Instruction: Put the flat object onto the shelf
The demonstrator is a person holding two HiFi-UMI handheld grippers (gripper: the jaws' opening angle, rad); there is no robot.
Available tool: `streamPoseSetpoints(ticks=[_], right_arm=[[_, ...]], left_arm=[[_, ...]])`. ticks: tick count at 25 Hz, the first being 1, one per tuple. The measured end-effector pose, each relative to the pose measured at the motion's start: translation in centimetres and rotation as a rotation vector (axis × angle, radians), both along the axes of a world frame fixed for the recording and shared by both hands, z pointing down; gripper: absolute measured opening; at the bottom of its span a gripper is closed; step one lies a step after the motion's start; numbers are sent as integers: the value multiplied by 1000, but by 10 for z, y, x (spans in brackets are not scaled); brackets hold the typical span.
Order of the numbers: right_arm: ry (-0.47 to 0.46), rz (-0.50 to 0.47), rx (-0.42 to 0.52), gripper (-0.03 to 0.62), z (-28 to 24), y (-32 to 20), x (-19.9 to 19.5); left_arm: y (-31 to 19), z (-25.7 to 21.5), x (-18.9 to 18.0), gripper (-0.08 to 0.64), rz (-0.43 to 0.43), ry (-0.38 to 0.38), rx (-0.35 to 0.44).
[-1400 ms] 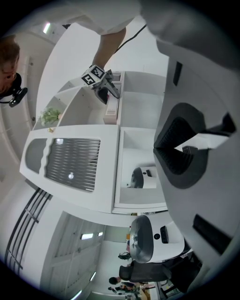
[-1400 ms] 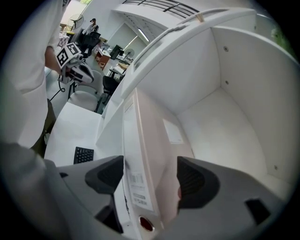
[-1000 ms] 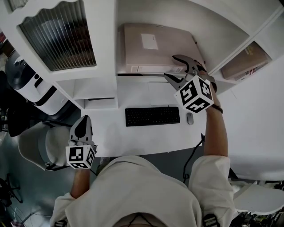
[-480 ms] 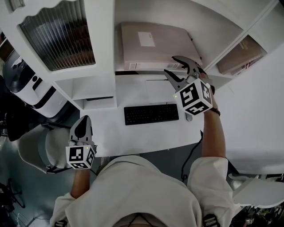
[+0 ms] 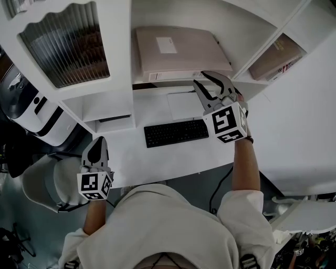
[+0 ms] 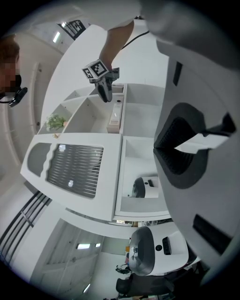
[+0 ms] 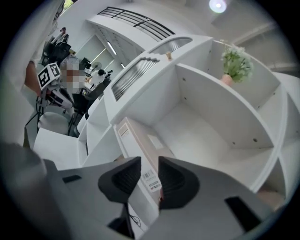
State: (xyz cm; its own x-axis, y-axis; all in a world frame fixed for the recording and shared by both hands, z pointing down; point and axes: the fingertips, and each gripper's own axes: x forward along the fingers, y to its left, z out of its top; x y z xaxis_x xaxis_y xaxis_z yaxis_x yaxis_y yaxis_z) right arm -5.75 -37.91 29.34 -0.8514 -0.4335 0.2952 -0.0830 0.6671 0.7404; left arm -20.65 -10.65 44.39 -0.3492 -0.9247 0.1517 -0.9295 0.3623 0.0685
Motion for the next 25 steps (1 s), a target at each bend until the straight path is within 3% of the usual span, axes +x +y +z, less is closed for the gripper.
streamPoseSetpoints(ticks=[13, 25], right_arm=[[-341, 120, -145, 5, -14, 29, 40], [-568, 219, -294, 3, -6, 49, 77]], left_arm=[[-8, -3, 1, -8, 91, -9, 2], [-10, -8, 1, -8, 141, -20, -2]])
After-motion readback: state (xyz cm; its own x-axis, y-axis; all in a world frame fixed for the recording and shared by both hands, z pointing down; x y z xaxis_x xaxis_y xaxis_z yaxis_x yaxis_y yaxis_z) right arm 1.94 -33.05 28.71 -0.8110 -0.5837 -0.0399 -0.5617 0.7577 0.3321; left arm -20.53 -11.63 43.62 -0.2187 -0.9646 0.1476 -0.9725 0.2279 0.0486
